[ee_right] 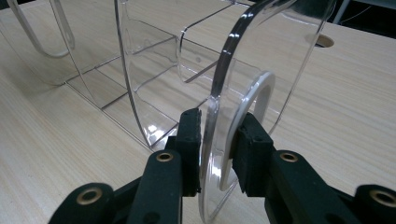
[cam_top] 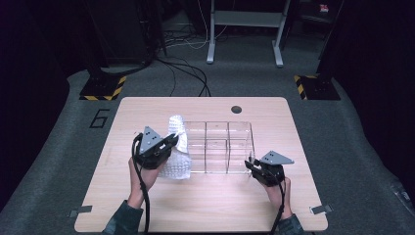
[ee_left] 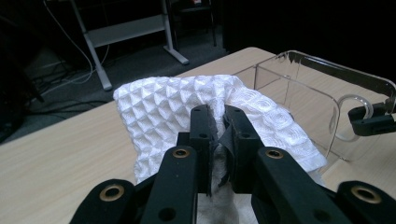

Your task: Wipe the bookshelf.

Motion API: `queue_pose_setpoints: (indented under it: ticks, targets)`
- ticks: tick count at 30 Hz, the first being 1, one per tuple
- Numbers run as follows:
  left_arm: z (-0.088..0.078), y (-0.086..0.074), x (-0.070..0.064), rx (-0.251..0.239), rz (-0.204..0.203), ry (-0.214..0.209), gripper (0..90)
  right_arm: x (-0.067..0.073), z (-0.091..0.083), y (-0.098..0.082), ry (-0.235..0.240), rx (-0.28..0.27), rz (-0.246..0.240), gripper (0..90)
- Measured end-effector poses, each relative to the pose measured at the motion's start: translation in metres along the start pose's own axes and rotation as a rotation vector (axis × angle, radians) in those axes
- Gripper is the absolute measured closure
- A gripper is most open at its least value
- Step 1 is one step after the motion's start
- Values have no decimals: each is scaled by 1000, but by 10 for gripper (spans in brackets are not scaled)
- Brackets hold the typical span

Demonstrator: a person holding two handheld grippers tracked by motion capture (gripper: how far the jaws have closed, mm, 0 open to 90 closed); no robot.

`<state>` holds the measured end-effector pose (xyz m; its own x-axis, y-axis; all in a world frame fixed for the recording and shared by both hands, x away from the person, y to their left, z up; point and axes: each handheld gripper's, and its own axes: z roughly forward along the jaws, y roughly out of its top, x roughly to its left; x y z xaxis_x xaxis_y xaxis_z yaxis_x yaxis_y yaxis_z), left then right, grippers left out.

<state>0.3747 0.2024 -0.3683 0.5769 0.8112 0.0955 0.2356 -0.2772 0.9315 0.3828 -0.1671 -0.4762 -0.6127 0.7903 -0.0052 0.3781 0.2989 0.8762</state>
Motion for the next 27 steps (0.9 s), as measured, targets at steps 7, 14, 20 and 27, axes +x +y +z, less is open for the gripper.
queue_pose_setpoints:
  ticks: [7, 14, 20, 27]
  targets:
    - [17, 11, -15, 1, 24, -18, 828, 0, 0, 0, 1, -3, 3, 734]
    - [45, 1, -32, 85, 55, -14, 828, 0, 0, -1, 1, -3, 1, 734]
    - [61, -8, -39, 133, 52, 14, 829, 0, 0, -1, 4, -5, -6, 735]
    - [69, -17, -44, 175, 71, 37, 829, 0, 1, -1, 5, -8, -3, 736]
